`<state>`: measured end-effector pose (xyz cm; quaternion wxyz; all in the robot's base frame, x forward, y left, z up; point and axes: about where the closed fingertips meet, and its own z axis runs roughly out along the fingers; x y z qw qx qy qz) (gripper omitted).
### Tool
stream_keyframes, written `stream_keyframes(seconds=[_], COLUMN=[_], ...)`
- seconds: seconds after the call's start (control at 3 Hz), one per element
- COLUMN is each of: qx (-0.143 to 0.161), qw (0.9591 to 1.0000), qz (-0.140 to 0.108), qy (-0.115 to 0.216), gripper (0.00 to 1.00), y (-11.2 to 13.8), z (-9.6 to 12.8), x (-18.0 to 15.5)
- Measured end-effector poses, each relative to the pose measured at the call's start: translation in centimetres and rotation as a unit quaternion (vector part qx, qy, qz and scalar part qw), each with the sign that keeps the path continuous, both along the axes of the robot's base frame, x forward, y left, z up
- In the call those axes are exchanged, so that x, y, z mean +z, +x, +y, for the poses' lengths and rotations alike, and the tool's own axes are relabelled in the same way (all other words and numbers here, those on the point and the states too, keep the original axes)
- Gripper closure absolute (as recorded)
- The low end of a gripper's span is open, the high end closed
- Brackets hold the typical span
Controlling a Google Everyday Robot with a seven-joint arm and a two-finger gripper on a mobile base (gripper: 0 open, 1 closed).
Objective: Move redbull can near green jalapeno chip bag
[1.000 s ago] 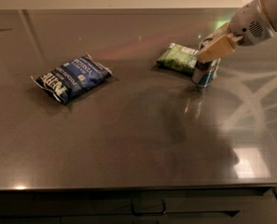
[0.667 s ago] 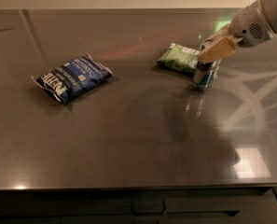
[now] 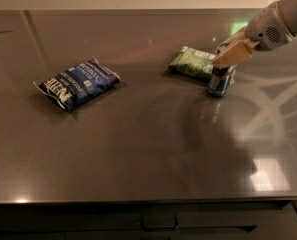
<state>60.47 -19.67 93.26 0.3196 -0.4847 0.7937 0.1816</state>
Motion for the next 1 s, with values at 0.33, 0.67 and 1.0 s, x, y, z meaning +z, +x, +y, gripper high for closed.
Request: stream_keyframes(seconds=[0.33,0.67,1.0], qx=[0.001,0.003,0.003], qw=[1.0,1.0,1.0], qz=[0.001,0.002,0.002], qy=[0.0,0.0,0.0], gripper=[0.13,0.0,0.0], y=[0.08,0.15,0.15], z=[0.19,0.39,0.4], x=[-0.15,-0.3,-0.3])
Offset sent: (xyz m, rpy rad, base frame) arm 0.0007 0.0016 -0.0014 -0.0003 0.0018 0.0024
